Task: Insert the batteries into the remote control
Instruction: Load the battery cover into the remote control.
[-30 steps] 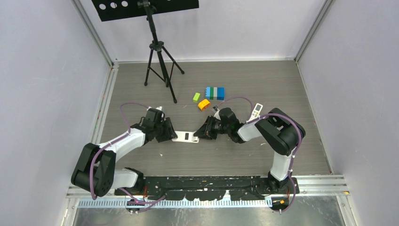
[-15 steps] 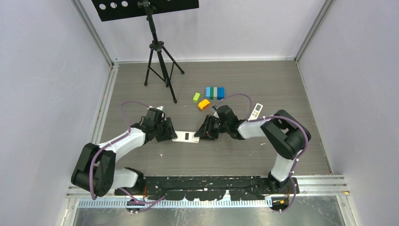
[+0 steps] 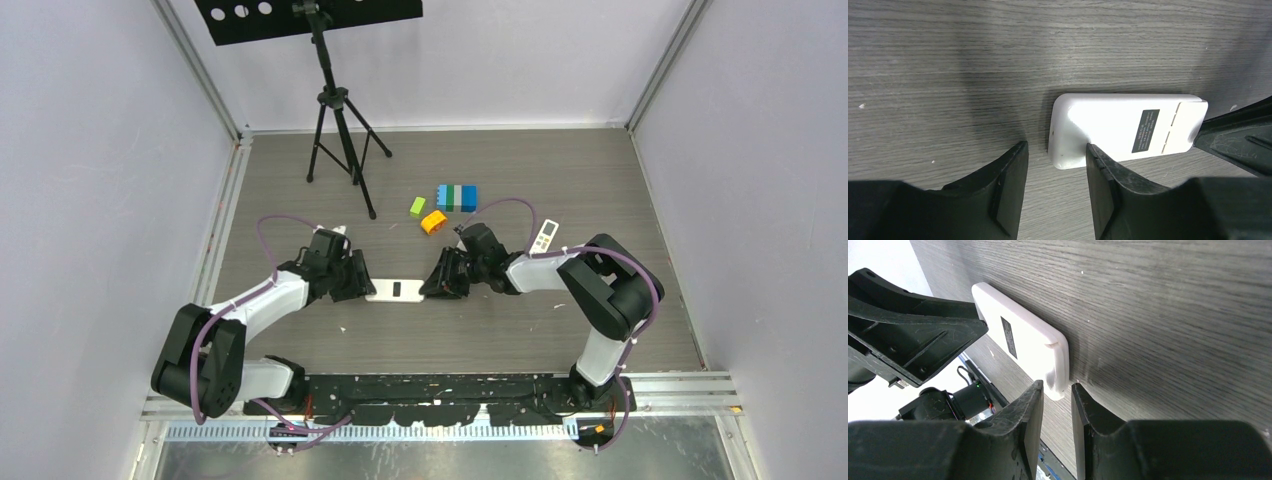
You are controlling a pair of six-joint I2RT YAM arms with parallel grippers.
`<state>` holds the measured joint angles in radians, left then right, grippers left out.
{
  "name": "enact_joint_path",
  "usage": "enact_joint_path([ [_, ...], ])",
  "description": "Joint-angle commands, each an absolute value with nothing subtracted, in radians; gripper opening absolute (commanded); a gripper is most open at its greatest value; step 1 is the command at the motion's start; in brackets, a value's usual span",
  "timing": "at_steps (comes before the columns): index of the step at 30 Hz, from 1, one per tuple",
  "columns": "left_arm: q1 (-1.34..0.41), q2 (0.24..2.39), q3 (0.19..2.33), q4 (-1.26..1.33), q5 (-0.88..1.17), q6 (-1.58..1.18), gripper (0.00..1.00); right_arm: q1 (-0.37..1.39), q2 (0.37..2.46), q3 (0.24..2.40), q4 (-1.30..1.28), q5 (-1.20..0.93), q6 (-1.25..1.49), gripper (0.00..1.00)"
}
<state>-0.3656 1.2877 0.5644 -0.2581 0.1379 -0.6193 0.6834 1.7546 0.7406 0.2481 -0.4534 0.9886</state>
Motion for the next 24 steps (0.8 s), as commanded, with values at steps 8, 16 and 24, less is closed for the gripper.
enact_joint_path([
  [8,-0.362,1.31,0.585,-0.257,0.123,-0.602,0.45,0.686,1.786,0.784,0.252,-0.416,0.946,0.25],
  [16,-0.361,1.333,0.577,-0.235,0.18,-0.609,0.28,0.698,1.793,0.792,0.236,-0.42,0.952,0.12],
  [24,-0.362,1.372,0.535,-0.145,0.303,-0.66,0.14,0.727,1.824,0.806,0.261,-0.438,1.003,0.09],
])
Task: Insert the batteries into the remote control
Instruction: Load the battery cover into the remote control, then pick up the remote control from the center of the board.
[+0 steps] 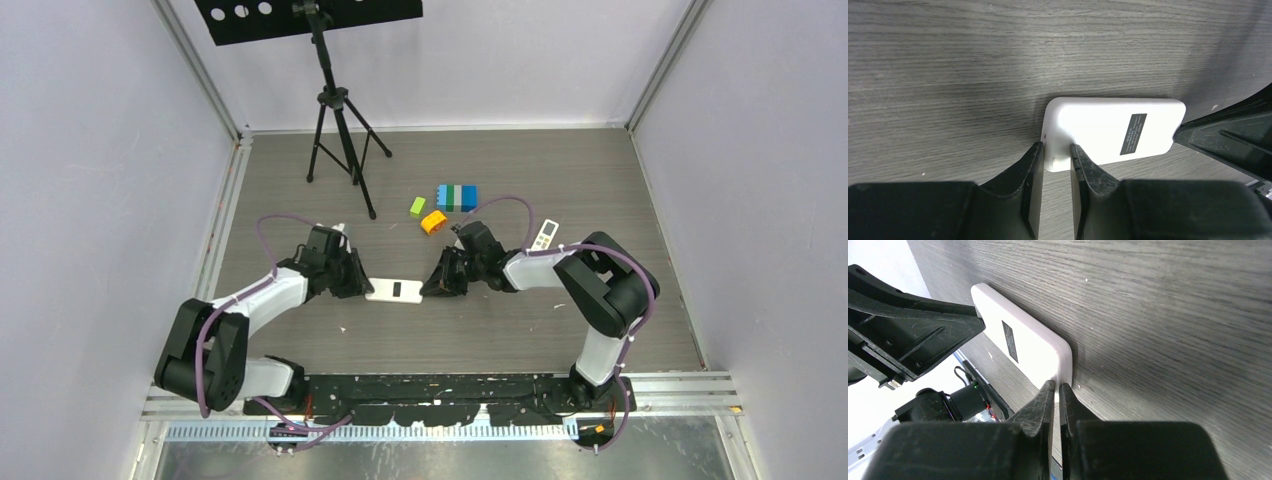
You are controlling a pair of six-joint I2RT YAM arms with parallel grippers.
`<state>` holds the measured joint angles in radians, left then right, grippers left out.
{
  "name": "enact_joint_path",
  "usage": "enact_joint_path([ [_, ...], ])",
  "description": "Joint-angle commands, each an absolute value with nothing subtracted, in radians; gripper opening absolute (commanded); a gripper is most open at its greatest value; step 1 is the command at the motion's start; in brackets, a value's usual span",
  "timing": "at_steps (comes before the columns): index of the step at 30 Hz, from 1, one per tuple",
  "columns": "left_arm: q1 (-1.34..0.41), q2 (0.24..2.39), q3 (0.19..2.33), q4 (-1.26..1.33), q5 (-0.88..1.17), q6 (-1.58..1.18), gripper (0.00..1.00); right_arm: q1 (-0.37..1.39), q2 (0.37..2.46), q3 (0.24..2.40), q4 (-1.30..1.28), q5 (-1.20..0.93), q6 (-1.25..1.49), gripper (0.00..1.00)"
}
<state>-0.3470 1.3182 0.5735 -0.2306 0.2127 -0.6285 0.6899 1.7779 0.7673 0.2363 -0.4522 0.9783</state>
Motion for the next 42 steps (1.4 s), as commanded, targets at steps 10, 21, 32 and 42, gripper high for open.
enact_joint_path([
  [10,-0.36,1.337,0.599,-0.209,0.233,-0.643,0.22,0.744,1.785,0.861,0.164,-0.359,0.956,0.08],
  [21,-0.347,1.093,0.799,-0.369,-0.06,-0.563,0.91,0.623,1.434,0.983,-0.45,0.14,0.728,0.69],
  [32,-0.347,0.93,0.789,-0.373,0.124,-0.543,1.0,0.304,1.447,0.993,-0.632,0.475,0.713,0.74],
  [42,-0.347,0.923,0.775,-0.408,0.162,-0.541,1.0,0.267,1.61,1.001,-0.537,0.38,0.728,0.75],
])
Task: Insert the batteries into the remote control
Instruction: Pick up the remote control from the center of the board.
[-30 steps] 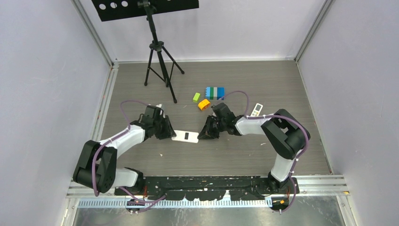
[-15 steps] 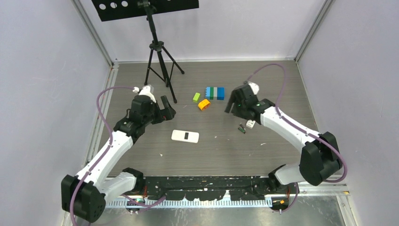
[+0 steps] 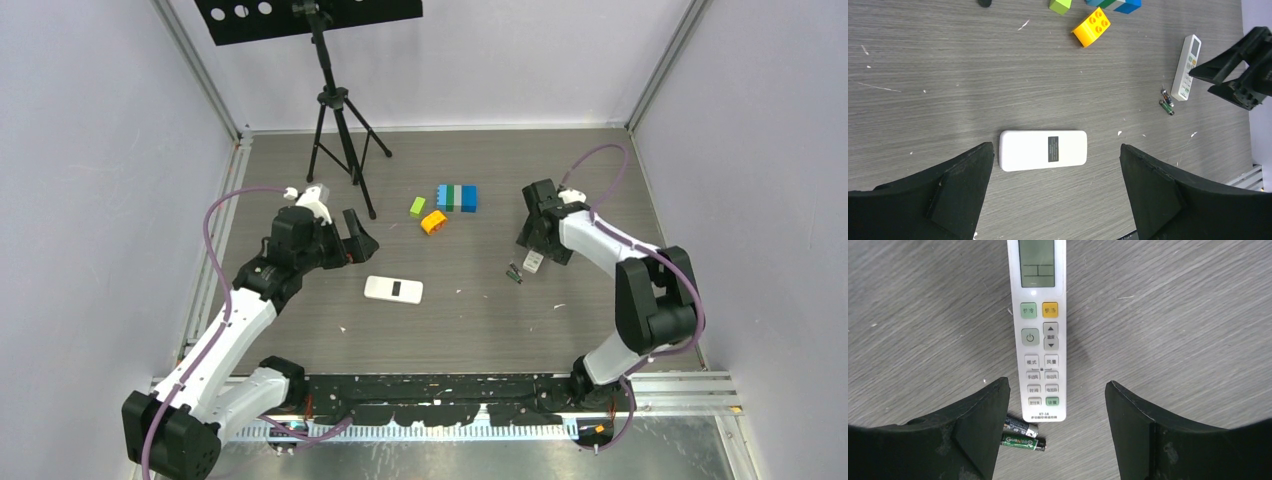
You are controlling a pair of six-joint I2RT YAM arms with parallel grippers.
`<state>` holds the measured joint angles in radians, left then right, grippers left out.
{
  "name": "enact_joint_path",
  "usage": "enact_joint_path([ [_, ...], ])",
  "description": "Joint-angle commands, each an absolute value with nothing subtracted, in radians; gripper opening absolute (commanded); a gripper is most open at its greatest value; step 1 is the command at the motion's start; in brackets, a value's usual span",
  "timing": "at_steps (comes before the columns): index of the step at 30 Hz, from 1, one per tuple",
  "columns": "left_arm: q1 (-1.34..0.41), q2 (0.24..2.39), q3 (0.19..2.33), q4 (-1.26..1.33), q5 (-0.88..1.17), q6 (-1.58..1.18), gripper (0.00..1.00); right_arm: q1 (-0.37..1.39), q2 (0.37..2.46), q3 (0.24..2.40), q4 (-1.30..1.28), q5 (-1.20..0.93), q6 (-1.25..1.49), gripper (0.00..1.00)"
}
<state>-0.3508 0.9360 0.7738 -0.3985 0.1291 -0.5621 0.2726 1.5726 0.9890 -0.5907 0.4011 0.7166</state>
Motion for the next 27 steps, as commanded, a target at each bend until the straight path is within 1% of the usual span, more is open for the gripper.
enact_joint_path([
  [1,-0.347,0.923,0.773,-0.407,0.162,-0.54,1.0,0.266,1.62,1.0,-0.532,0.374,0.73,0.75],
  [4,-0.347,0.925,0.77,-0.407,0.162,-0.54,1.0,0.263,1.647,1.001,-0.53,0.372,0.737,0.73],
  [6,-0.347,0.929,0.772,-0.409,0.159,-0.546,0.99,0.258,1.655,0.995,-0.525,0.366,0.743,0.66],
  [7,-0.347,0.931,0.773,-0.411,0.156,-0.55,0.99,0.253,1.656,0.991,-0.52,0.36,0.746,0.59],
  [8,-0.347,0.934,0.774,-0.412,0.154,-0.557,0.99,0.25,1.654,0.983,-0.511,0.347,0.749,0.5],
  [10,-0.347,0.941,0.777,-0.413,0.156,-0.564,0.98,0.242,1.646,0.967,-0.492,0.322,0.751,0.37],
  [12,-0.347,0.948,0.78,-0.413,0.159,-0.571,0.98,0.234,1.642,0.959,-0.484,0.309,0.754,0.32],
  [14,-0.347,0.952,0.782,-0.41,0.166,-0.575,0.98,0.225,1.64,0.954,-0.481,0.302,0.754,0.31],
  [16,-0.347,0.955,0.781,-0.406,0.173,-0.578,0.97,0.221,1.642,0.951,-0.483,0.301,0.754,0.36],
  [18,-0.347,0.957,0.781,-0.404,0.177,-0.58,0.97,0.218,1.651,0.945,-0.485,0.297,0.757,0.42],
  [20,-0.347,0.959,0.779,-0.402,0.178,-0.581,0.97,0.216,1.659,0.94,-0.484,0.294,0.762,0.45],
  [23,-0.347,0.959,0.777,-0.402,0.18,-0.581,0.97,0.213,1.668,0.934,-0.476,0.278,0.764,0.45],
  [27,-0.347,0.954,0.775,-0.403,0.185,-0.579,0.97,0.212,1.661,0.931,-0.471,0.266,0.766,0.41],
])
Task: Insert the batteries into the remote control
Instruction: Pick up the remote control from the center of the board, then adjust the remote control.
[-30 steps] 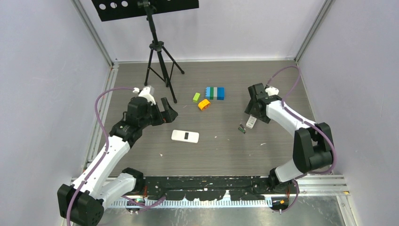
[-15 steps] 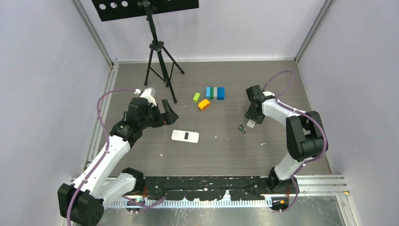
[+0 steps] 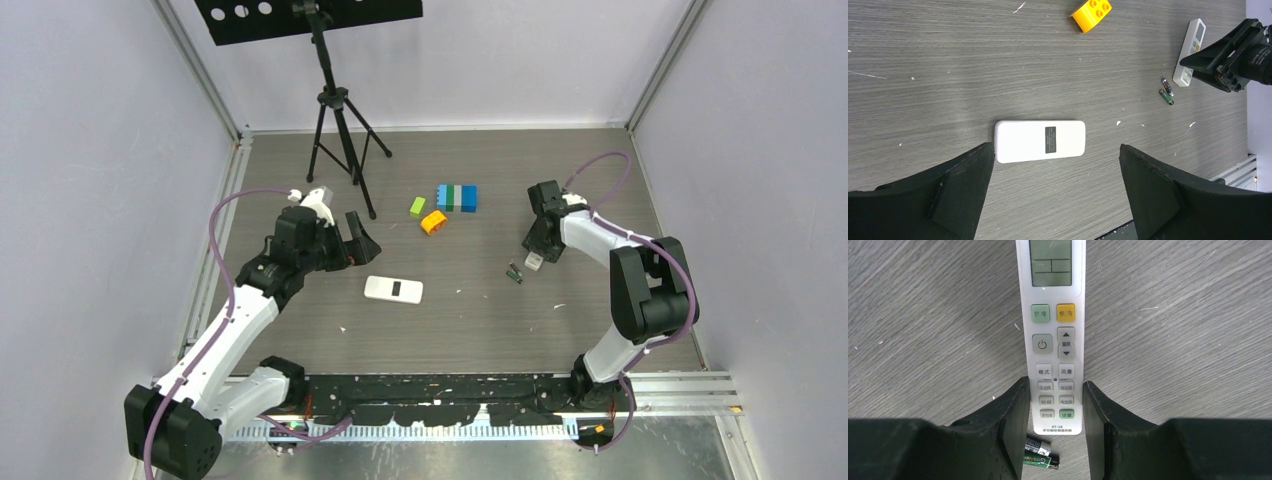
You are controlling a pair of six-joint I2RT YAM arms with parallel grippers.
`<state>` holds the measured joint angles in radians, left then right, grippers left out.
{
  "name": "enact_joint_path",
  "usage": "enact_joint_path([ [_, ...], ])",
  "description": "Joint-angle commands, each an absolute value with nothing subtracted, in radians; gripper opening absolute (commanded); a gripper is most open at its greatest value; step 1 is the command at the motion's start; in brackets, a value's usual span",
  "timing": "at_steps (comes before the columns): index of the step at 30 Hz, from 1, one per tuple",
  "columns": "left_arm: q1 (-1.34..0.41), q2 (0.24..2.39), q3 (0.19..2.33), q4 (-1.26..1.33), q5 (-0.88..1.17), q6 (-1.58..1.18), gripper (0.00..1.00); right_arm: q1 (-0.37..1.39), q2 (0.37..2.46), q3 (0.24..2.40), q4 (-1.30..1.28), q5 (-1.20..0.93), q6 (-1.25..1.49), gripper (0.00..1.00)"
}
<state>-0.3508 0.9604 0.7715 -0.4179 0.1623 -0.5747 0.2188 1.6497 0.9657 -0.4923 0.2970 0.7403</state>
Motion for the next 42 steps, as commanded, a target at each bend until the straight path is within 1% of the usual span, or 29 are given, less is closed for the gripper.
enact_joint_path([
  [1,-0.347,0.953,0.773,-0.402,0.187,-0.58,0.97,0.212,1.659,0.932,-0.471,0.267,0.766,0.41],
  [3,-0.347,0.951,0.772,-0.4,0.187,-0.579,0.97,0.211,1.662,0.935,-0.471,0.261,0.758,0.42],
  [6,-0.347,0.951,0.77,-0.402,0.189,-0.579,0.97,0.21,1.673,0.934,-0.473,0.255,0.761,0.5],
  [8,-0.347,0.95,0.769,-0.403,0.189,-0.578,0.97,0.21,1.675,0.928,-0.473,0.26,0.764,0.53],
  [12,-0.347,0.948,0.762,-0.403,0.187,-0.579,0.97,0.21,1.66,0.911,-0.458,0.267,0.767,0.55],
  [13,-0.347,0.947,0.761,-0.403,0.187,-0.58,0.97,0.21,1.657,0.907,-0.452,0.263,0.767,0.54],
  [17,-0.347,0.941,0.751,-0.396,0.188,-0.589,0.97,0.21,1.643,0.897,-0.426,0.23,0.771,0.28],
  [18,-0.347,0.939,0.75,-0.394,0.189,-0.591,0.97,0.21,1.63,0.885,-0.408,0.209,0.771,0.23],
  [21,-0.347,0.934,0.752,-0.394,0.19,-0.596,0.97,0.211,1.543,0.847,-0.333,0.114,0.763,0.17],
  [23,-0.347,0.931,0.752,-0.387,0.201,-0.604,0.97,0.211,1.443,0.82,-0.284,0.046,0.757,0.14],
  [25,-0.347,0.928,0.747,-0.362,0.239,-0.619,0.98,0.212,1.352,0.81,-0.238,-0.073,0.746,0.14],
  [27,-0.347,0.932,0.741,-0.309,0.309,-0.646,0.98,0.212,1.279,0.801,-0.177,-0.234,0.753,0.14],
  [30,-0.347,0.95,0.738,-0.216,0.429,-0.712,0.98,0.221,1.204,0.773,0.035,-0.54,0.822,0.14],
  [32,-0.347,0.966,0.734,-0.126,0.514,-0.772,0.98,0.247,1.183,0.753,0.163,-0.666,0.899,0.15],
  [34,-0.347,0.978,0.719,0.007,0.607,-0.845,0.97,0.3,1.166,0.729,0.299,-0.734,0.986,0.15],
  [35,-0.347,0.984,0.697,0.105,0.667,-0.888,0.96,0.335,1.16,0.723,0.349,-0.747,1.005,0.16],
  [36,-0.347,0.986,0.676,0.257,0.713,-0.939,0.94,0.377,1.157,0.724,0.383,-0.754,1.015,0.16],
  [37,-0.347,0.984,0.655,0.324,0.744,-0.998,0.94,0.421,1.155,0.73,0.402,-0.759,1.016,0.16],
  [38,-0.347,0.978,0.634,0.458,0.759,-1.048,0.93,0.461,1.155,0.737,0.417,-0.763,1.012,0.16],
  [40,-0.348,0.963,0.621,0.547,0.772,-1.098,0.94,0.529,1.159,0.749,0.452,-0.773,1.014,0.16],
  [42,-0.348,0.949,0.628,0.538,0.782,-1.103,0.94,0.583,1.166,0.755,0.508,-0.781,1.029,0.16],
])
